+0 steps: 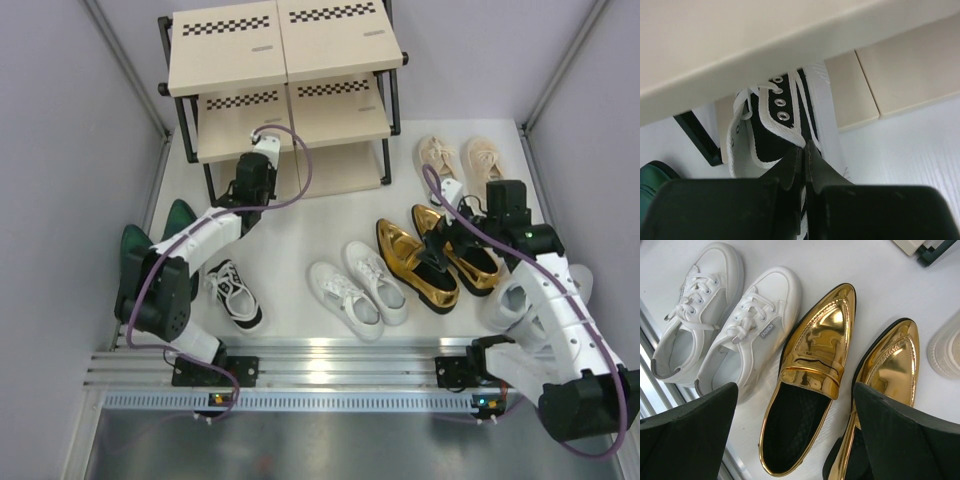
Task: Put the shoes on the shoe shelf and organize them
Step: Place the shoe at the shoe shelf.
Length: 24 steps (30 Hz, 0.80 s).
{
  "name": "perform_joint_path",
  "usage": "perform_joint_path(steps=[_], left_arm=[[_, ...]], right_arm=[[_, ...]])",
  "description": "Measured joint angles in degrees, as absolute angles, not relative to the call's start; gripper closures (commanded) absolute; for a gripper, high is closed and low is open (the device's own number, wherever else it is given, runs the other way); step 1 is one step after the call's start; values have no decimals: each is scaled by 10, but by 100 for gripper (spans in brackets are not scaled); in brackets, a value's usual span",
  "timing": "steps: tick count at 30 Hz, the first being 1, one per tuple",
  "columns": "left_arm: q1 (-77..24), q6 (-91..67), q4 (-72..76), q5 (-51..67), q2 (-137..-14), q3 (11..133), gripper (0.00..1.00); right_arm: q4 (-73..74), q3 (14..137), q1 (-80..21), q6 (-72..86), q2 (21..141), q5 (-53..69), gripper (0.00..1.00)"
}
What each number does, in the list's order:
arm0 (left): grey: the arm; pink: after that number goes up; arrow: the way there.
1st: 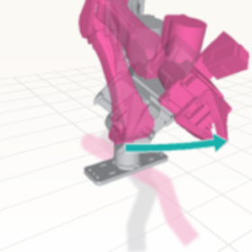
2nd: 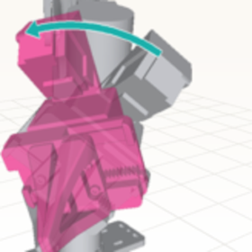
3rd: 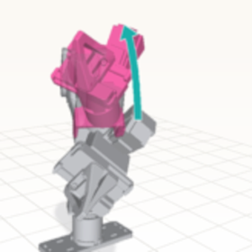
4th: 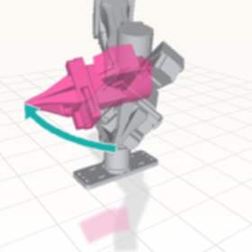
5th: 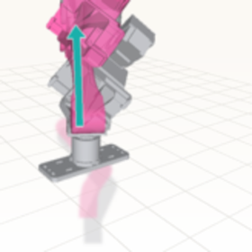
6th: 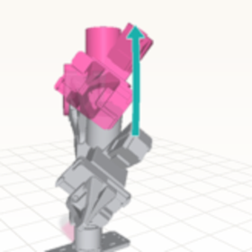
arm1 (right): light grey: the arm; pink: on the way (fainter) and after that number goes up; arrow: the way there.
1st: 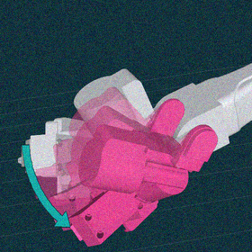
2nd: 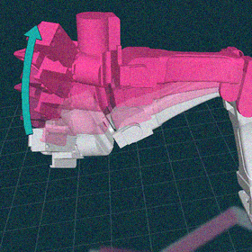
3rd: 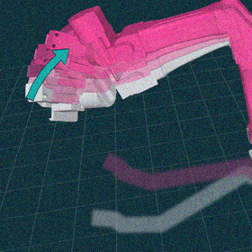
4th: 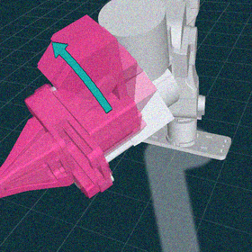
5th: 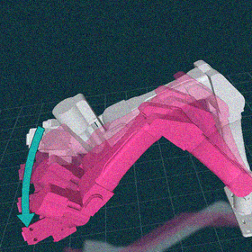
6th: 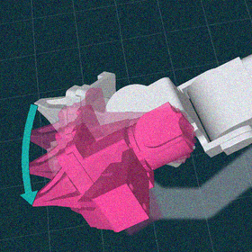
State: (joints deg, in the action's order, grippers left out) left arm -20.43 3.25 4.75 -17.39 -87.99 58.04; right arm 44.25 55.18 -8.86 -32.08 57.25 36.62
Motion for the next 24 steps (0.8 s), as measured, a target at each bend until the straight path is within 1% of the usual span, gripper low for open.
perform_joint_path(steps=[8, 13, 24], left_arm=[[-197, 30, 67, -176, -949, 643, 100], [-197, 28, 94, -181, -980, 661, 100], [-196, 8, 103, -196, -1045, 707, 100]], right_arm=[[443, 552, -78, -330, 570, 368, 1], [445, 552, -72, -340, 561, 368, 1], [458, 552, -48, -367, 551, 374, 1]])
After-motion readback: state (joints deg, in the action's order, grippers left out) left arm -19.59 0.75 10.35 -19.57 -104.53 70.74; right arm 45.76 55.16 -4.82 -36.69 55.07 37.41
